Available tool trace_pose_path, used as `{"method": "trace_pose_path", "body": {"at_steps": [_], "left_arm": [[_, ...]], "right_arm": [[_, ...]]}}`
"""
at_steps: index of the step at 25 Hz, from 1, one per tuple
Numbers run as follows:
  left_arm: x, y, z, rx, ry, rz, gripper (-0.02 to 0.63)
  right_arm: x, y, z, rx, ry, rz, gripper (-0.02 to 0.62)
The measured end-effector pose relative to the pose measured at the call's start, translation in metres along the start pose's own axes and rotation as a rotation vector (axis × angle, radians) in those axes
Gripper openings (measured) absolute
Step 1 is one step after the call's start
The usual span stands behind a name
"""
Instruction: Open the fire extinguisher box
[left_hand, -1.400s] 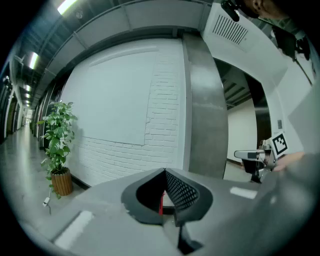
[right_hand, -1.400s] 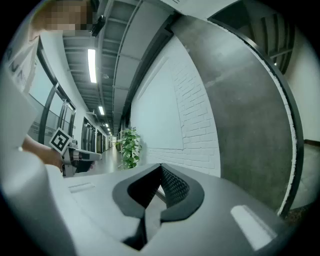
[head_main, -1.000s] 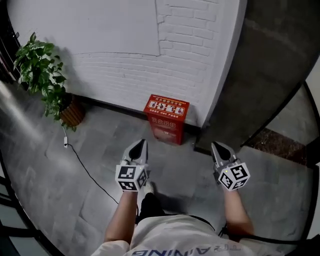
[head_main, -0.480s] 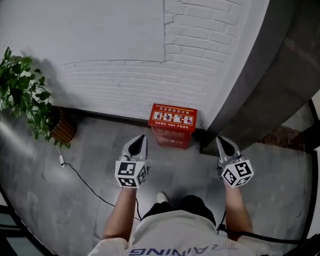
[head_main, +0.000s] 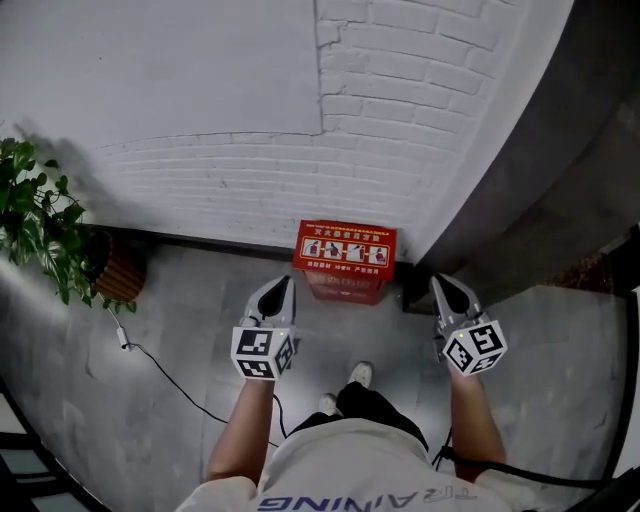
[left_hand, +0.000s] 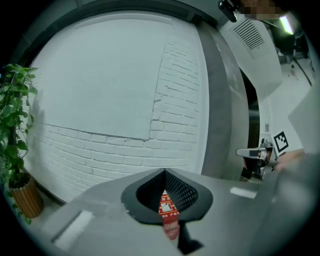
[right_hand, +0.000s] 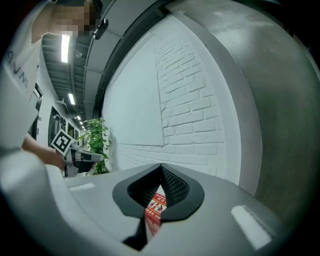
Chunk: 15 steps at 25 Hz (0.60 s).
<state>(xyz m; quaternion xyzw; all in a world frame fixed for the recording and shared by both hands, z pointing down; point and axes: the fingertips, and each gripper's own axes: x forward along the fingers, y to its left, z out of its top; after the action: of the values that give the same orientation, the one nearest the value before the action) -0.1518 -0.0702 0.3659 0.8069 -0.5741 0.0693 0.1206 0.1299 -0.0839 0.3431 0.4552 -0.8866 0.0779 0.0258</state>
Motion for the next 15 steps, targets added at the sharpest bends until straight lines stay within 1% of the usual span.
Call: {"method": "trace_pose_path", "body": {"at_steps": [7, 11, 15], "left_arm": [[0.068, 0.009, 0.009, 0.017, 0.029, -0.009, 0.005], [0.090, 0.018, 0.000, 0.011, 0.058, -0.014, 0.004], [0.113, 0.029, -0.014, 0.026, 0.076, -0.046, 0.004]], "right_arm": [[0.053, -0.035, -0.025, 0.036, 0.064, 0.037, 0.003], [0.073, -0.040, -0.048, 0.054, 0.115, 0.044, 0.003], [0.089, -0.042, -0.069, 0.062, 0.140, 0.024, 0.003]]}}
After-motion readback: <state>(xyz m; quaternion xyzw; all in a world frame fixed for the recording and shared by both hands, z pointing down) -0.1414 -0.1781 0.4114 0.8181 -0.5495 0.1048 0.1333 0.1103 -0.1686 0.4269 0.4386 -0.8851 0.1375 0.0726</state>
